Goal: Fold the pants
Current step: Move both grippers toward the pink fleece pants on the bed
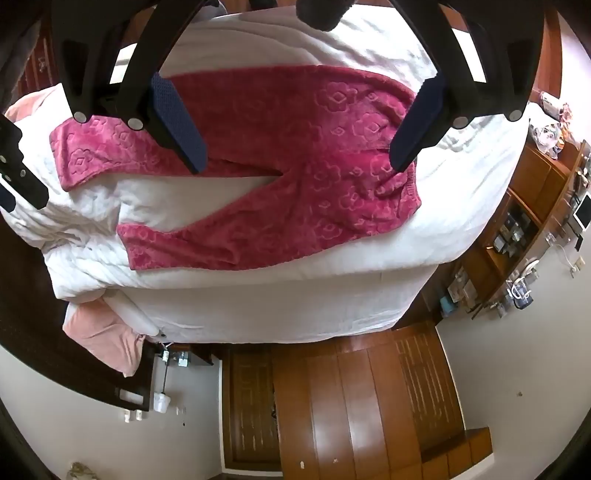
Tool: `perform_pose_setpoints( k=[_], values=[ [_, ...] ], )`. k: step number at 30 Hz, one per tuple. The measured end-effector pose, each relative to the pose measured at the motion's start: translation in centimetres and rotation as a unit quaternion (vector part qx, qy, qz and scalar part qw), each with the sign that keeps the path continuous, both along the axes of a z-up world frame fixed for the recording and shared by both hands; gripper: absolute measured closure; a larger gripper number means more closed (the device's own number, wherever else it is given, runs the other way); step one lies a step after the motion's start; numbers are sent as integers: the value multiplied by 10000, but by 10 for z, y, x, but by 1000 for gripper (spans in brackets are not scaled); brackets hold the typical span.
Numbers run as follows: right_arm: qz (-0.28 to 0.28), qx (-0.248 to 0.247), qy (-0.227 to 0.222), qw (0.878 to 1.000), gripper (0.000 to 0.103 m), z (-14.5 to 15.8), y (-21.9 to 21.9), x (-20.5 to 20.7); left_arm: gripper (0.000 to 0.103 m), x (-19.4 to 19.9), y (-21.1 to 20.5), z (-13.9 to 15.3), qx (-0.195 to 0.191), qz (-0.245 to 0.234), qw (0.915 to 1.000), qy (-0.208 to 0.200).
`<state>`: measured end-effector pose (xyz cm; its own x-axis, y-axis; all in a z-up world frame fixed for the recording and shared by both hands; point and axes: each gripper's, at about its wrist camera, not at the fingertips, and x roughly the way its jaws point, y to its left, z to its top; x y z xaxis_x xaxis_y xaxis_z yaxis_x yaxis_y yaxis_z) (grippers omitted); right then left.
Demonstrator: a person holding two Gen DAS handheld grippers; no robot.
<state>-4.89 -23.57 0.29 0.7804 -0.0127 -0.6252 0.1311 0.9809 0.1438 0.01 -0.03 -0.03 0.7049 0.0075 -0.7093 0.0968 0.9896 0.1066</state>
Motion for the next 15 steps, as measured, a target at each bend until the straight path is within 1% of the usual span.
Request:
perform_pose_setpoints(
  k=[8,15],
  values=[
    [45,-17,0,10000,2,-1,3,3,5,1,1,0,-14,20,10000,35],
    [77,-35,-44,10000,2,-4,11,3,5,-2,2,-12,-74,75,9999,65]
  ],
)
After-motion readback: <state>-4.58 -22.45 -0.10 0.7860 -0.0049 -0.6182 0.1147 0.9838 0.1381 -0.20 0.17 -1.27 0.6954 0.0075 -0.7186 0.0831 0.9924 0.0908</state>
